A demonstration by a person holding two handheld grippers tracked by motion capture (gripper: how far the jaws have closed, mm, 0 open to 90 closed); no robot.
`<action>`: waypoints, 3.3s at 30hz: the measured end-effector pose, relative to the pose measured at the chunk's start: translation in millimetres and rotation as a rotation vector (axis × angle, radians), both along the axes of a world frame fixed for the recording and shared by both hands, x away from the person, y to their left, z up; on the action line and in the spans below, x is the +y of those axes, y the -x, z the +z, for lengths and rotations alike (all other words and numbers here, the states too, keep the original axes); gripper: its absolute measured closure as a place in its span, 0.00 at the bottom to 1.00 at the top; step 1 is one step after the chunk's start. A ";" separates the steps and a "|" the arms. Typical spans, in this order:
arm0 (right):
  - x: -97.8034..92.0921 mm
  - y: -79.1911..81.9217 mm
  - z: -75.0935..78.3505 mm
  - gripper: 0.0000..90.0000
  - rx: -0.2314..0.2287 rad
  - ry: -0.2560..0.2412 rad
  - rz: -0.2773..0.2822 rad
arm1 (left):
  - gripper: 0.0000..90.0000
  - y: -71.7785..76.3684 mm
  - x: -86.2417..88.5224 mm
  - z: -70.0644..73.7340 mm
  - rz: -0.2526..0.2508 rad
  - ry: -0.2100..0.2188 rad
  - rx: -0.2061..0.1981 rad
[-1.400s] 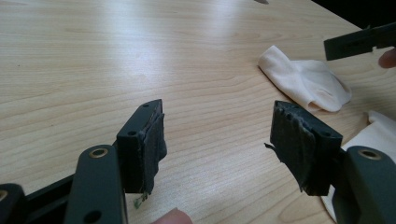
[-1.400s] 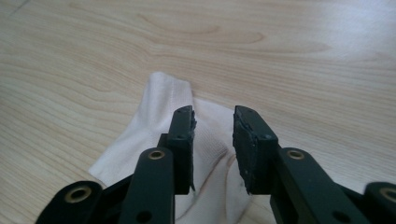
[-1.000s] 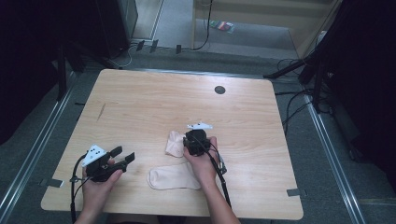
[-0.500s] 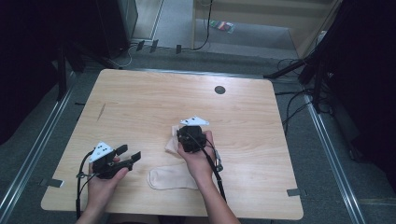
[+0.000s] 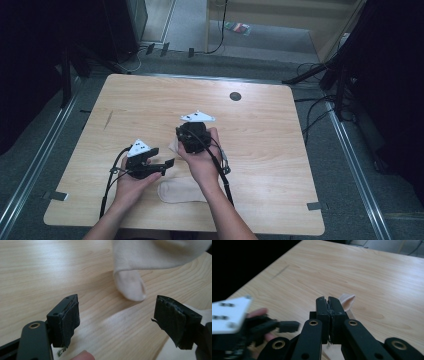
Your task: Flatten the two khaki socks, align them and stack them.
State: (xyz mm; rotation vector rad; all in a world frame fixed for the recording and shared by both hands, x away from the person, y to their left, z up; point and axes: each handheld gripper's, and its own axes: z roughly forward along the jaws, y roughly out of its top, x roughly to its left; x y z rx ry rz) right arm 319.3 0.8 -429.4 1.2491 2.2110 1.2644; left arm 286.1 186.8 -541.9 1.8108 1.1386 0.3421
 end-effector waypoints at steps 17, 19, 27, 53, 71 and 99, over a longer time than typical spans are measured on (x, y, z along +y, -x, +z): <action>-19.0 -9.8 -17.1 0.99 0.025 -0.020 0.060 | 0.99 15.1 -3.2 3.3 0.113 -0.580 -0.326; -25.2 -14.2 -33.7 0.99 0.055 0.006 0.039 | 0.99 14.2 -7.9 -5.4 0.044 -0.538 -0.281; -57.5 -27.7 -65.5 0.99 0.109 0.083 -0.027 | 0.70 15.8 -3.0 -3.6 -0.063 -0.392 -0.218; -79.8 -37.1 -105.1 0.70 0.188 0.063 -0.122 | 0.95 -46.4 14.5 -4.8 0.099 -0.081 0.069; -102.5 -26.8 -106.4 1.00 0.099 0.182 -0.239 | 1.00 -28.4 21.0 -5.3 0.075 -0.124 0.064; -94.0 -25.0 -111.4 0.70 0.086 0.114 -0.106 | 0.80 -26.5 2.6 -6.3 0.046 -0.101 0.095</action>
